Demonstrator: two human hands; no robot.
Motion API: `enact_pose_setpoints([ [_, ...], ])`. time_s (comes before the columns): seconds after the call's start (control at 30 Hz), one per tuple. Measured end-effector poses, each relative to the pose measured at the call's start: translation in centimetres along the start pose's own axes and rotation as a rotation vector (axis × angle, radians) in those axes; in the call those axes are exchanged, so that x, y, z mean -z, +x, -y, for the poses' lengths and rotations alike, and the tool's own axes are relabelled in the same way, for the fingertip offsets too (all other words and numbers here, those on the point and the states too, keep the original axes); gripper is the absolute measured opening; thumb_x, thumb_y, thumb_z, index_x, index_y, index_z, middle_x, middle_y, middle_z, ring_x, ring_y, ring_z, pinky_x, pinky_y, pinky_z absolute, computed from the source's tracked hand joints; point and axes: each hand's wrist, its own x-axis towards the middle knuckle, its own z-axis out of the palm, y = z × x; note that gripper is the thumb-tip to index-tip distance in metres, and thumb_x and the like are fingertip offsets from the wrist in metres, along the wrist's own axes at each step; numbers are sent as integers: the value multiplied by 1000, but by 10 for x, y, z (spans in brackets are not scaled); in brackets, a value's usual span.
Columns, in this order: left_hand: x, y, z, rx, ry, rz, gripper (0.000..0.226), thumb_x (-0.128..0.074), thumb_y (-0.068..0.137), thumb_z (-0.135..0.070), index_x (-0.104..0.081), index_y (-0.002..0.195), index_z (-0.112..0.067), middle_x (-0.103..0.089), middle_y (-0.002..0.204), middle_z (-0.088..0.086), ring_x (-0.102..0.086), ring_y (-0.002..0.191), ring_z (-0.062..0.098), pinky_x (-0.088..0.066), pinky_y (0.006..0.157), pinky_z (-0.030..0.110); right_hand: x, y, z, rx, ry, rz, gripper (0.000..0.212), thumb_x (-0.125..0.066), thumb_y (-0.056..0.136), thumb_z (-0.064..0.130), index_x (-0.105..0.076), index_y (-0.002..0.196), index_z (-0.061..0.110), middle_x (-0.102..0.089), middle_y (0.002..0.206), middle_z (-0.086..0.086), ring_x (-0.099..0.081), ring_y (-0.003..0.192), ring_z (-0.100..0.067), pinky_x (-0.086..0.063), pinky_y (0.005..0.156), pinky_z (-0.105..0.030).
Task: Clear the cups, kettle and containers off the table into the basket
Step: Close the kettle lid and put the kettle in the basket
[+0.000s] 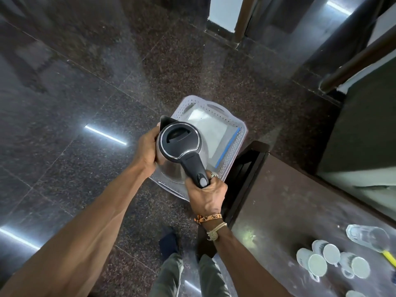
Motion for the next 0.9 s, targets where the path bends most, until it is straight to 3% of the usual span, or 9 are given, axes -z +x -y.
enact_pose_setpoints([
  [0.07,-10,-16,-18,-5,-7,34,38,-56,92,-44,-80,85,-16,-76,98,8,-71,93,21,-52,94,40,16,-4,15,31,44,-53,37,-64,58,44,-43,48,15,-34,40,6,-28,43,-11,-36,44,-29],
  [0.23,-48,-69,-72,-28,10,118,35,-53,95,-39,-76,88,-13,-77,90,4,-71,83,16,-54,84,33,68,-27,62,51,84,-168,36,-58,54,48,-36,43,21,-36,37,7,-27,43,-13,-37,48,-31],
  [0.37,-86,-112,-104,-40,37,200,31,-56,93,-37,-75,84,-15,-76,87,3,-69,80,16,-53,83,33,116,-53,92,39,132,-300,33,-61,55,44,-48,47,15,-40,39,7,-35,44,-14,-43,50,-30],
  [0.47,-115,-139,-115,-44,115,275,30,-61,87,-43,-77,79,-18,-76,86,0,-70,77,14,-54,82,31,151,-70,99,-9,122,-387,31,-63,57,40,-60,57,8,-53,47,1,-51,51,-25,-52,60,-39],
  [0.57,-147,-169,-115,-19,178,335,36,-64,81,-52,-79,87,-19,-77,97,3,-71,85,17,-54,86,34,188,-88,95,-22,128,-480,32,-64,57,39,-59,56,8,-53,49,-4,-51,53,-29,-52,62,-42],
  [0.73,-214,-230,-90,-3,183,474,32,-61,89,-43,-77,89,-15,-76,94,5,-70,84,20,-54,83,34,255,-124,68,-43,154,-631,34,-63,56,39,-57,56,5,-55,52,-12,-53,57,-34,-47,58,-38],
  [0.9,-272,-293,-42,11,217,556,31,-66,83,-40,-77,89,-12,-75,98,9,-70,91,25,-52,94,40,320,-163,19,-99,128,-730,33,-62,56,38,-58,57,5,-54,52,-12,-50,55,-30,-40,56,-33],
])
